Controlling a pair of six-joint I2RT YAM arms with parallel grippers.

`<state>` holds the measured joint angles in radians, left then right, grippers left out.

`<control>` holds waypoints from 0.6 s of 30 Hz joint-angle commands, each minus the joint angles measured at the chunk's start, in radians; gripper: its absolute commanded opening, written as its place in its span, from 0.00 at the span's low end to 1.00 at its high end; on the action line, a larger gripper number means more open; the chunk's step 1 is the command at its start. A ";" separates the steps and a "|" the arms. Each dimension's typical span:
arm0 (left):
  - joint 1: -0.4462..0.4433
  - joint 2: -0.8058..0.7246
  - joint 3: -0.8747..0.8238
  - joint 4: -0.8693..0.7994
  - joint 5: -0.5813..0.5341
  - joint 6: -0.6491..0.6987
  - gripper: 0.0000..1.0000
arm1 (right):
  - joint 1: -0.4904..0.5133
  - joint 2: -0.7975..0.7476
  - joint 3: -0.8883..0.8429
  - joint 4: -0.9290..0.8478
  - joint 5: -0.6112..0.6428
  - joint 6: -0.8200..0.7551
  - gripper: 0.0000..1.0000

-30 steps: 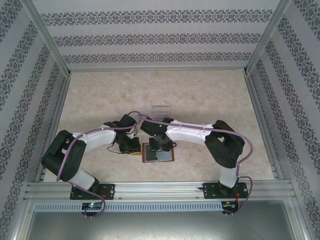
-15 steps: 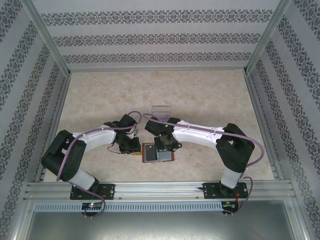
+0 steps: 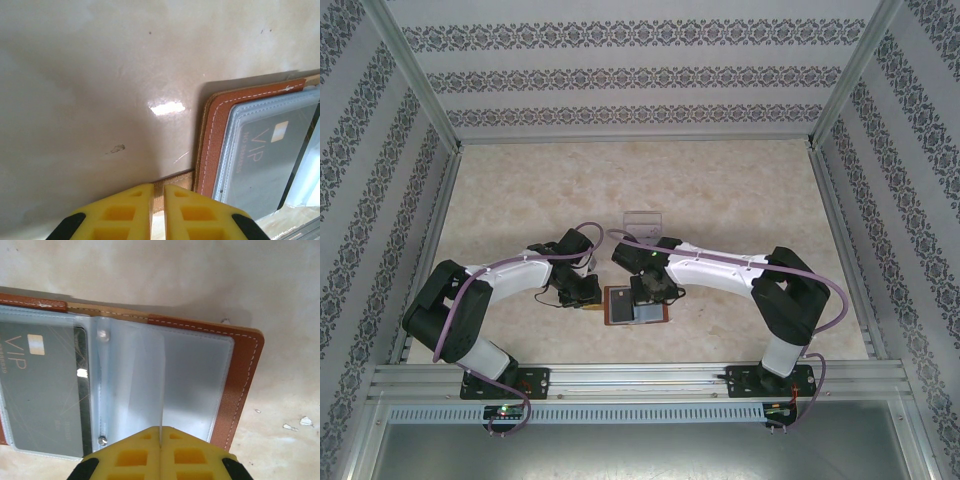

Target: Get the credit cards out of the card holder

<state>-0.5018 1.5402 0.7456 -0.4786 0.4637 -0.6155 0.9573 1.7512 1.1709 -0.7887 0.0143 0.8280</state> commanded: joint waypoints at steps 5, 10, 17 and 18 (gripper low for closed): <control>0.001 0.007 -0.009 -0.063 -0.011 0.008 0.14 | -0.019 -0.065 -0.047 0.045 -0.005 -0.028 0.00; -0.003 0.018 -0.003 -0.076 -0.019 0.014 0.14 | -0.039 -0.067 -0.076 0.058 -0.002 -0.042 0.00; -0.007 0.035 0.015 -0.093 -0.030 0.015 0.14 | -0.048 -0.026 -0.087 0.029 0.050 -0.074 0.14; -0.009 0.037 0.019 -0.096 -0.031 0.014 0.14 | -0.049 -0.025 -0.089 0.025 0.058 -0.075 0.17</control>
<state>-0.5037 1.5501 0.7559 -0.4938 0.4637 -0.6155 0.9180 1.7111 1.1011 -0.7219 0.0151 0.7753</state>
